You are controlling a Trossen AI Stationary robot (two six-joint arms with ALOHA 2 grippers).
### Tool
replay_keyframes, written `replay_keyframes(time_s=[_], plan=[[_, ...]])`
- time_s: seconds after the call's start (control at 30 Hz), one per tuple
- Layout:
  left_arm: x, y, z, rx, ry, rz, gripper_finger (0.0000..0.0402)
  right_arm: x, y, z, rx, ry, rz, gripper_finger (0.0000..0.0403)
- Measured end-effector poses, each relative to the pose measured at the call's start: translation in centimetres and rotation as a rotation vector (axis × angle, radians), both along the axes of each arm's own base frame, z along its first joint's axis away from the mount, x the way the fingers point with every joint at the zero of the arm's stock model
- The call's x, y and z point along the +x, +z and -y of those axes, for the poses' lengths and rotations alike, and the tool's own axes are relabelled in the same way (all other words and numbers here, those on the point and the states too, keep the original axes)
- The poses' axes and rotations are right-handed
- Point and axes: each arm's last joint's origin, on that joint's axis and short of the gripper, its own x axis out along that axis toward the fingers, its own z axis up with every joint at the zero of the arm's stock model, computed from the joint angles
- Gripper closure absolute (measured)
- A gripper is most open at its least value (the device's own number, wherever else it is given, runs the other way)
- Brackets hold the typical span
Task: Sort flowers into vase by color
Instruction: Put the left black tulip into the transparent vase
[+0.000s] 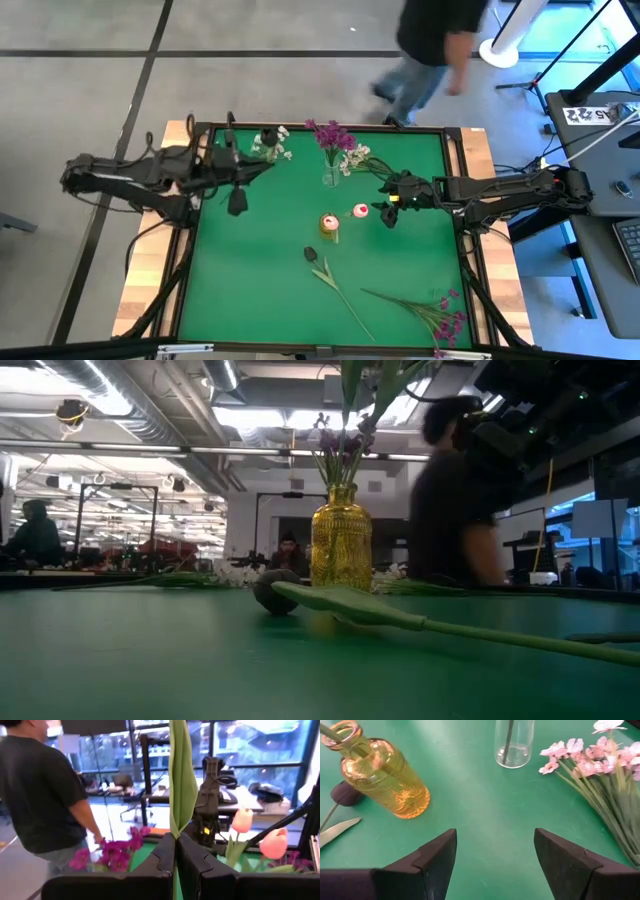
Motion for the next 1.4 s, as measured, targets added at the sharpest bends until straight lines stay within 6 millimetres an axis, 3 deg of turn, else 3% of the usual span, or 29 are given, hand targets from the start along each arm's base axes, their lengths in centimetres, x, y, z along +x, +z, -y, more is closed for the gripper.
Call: replay_keyframes(time_s=[0.4,0.63,1.4], plan=[[2.6,-5.2,-5.8,0.037,-0.076,0.338,0.0398,0.0,0.1,0.3,-0.064,-0.071,0.008,0.0139],[5.3,-7.6,-8.0,0.04,-0.072,0.343,0.0398,0.4,0.6,0.3,-0.071,-0.077,0.066,0.0139],[7.9,-10.2,-9.4,0.106,-0.098,0.441,0.0398,0.8,1.3,0.4,-0.106,-0.102,0.148,0.0139]])
